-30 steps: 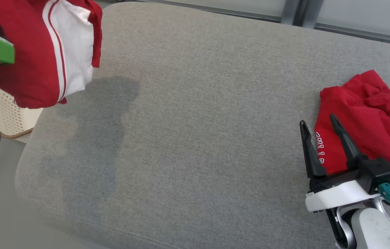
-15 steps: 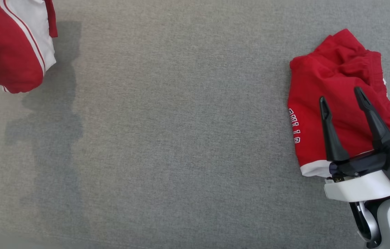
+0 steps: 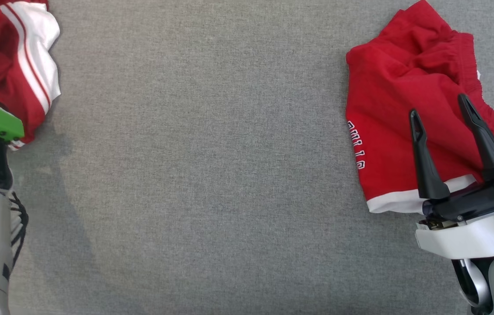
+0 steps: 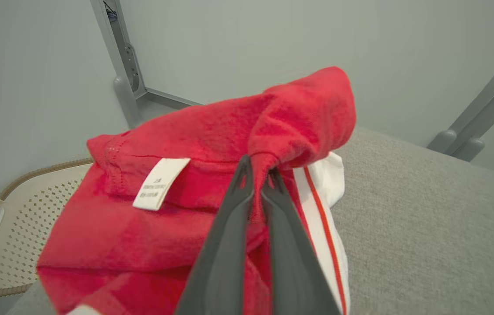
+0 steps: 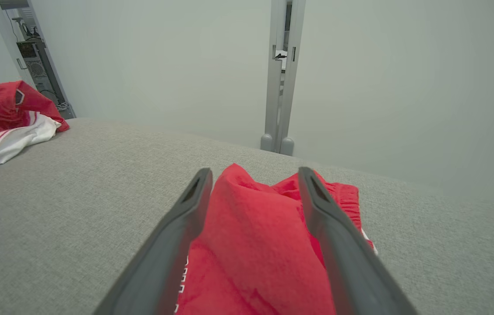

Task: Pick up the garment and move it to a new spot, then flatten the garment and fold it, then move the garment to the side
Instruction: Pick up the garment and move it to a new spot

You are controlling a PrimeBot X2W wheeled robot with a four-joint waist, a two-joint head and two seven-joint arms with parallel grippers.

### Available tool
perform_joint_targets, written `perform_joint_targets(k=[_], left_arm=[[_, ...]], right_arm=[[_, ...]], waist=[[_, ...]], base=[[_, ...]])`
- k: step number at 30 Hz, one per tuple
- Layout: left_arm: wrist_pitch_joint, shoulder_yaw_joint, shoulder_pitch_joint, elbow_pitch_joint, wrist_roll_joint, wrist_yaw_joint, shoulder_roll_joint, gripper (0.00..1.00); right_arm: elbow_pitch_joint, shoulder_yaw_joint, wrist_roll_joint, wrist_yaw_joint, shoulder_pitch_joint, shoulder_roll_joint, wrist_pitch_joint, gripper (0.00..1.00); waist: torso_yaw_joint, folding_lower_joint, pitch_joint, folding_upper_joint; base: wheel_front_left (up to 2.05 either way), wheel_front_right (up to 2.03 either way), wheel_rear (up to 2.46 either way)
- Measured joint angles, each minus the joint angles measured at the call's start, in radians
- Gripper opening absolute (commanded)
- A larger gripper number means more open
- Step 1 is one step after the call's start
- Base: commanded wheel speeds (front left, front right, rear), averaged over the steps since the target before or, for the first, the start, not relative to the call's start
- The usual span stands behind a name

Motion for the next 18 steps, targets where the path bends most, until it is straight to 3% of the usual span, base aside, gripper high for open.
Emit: perform_joint_targets(k=[4, 5, 6, 18], left_arm=[[0.0, -0.002, 0.002, 0.062, -0.006, -0.003, -0.026, 0.0], [0.0, 0.0, 0.002, 0.068, -0.006, -0.003, -0.028, 0.47], [0.0, 0.002, 0.001, 0.069, -0.006, -0.003, -0.028, 1.0], [0.0, 0.097, -0.002, -0.194, 0.155, -0.003, 0.01, 1.0]], right_arm=[[-0.01, 0.001, -0.002, 0.0, 0.0, -0.005, 0.011, 1.0], [-0.01, 0.001, -0.002, 0.0, 0.0, -0.007, 0.011, 1.0], [-0.01, 0.002, -0.002, 0.0, 0.0, -0.008, 0.011, 1.0], [0.081, 0.01, 0.016, 0.0, 0.0, 0.029, -0.039, 1.0]], waist=[[-0.001, 0.0, 0.008, 0.0], [0.0, 0.0, 0.007, 0.0], [0.0, 0.0, 0.005, 0.0], [-0.021, 0.0, -0.085, 0.0]], base=[[0.0, 0.0, 0.0], [0.0, 0.0, 0.0], [0.0, 0.0, 0.0], [0.0, 0.0, 0.0]])
